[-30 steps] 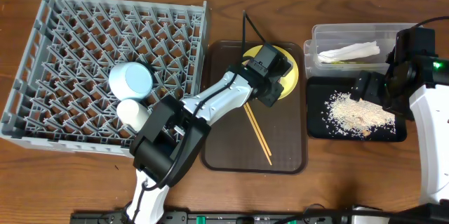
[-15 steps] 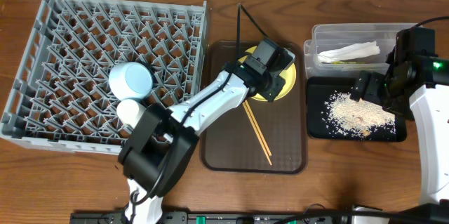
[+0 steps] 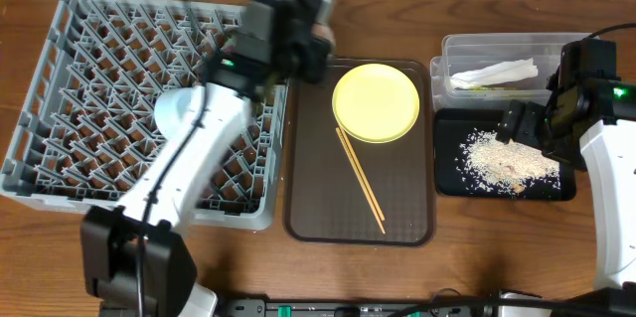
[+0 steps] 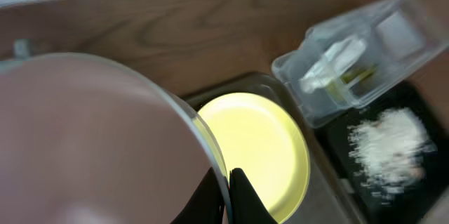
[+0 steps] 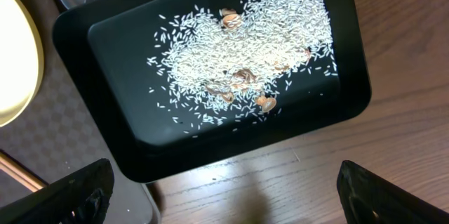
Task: Sort waste into correct bins and load items into the dishwasher
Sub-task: 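Carry the pink bowl into the gray rack and release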
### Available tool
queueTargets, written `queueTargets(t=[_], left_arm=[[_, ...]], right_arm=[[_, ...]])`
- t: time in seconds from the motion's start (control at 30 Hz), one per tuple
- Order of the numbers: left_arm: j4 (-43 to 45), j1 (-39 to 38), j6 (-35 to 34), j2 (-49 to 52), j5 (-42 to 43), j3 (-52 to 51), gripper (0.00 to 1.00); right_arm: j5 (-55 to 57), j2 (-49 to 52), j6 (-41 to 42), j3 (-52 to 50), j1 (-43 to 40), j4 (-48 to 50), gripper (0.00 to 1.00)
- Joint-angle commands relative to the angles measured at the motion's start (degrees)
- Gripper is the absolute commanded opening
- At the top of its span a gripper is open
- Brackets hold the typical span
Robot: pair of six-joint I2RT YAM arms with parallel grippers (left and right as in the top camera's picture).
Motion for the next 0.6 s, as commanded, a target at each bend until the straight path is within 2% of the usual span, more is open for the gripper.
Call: queueTargets(t=[0.0, 0.2, 0.33, 0.47, 0.57], left_arm=[[-0.04, 8.70, -3.76, 0.96, 20.06, 0.55, 0.08], [1.05, 20.96, -4.26, 6.10, 38.56, 0.55, 0.08], [4.39, 25.40, -9.73, 10.73, 47.56, 0.55, 0.08], [4.74, 29.40, -15.04, 14.91, 48.02, 0.55, 0.08], [4.72, 30.91, -15.45, 16.06, 48.02, 0.55, 0.08]], right_arm=[[0.59, -0.96, 0.94, 1.03, -0.37, -0.07, 0.99], [0.57, -0.96, 0.94, 1.03, -0.35, -0.02, 0.99], [0.59, -0.96, 0.94, 1.03, -0.35, -0.02, 0.99], [0.57, -0.96, 0.94, 1.03, -0.35, 0.02, 0.99], [0.59, -0.96, 0.94, 1.03, -0.35, 0.04, 0.99]])
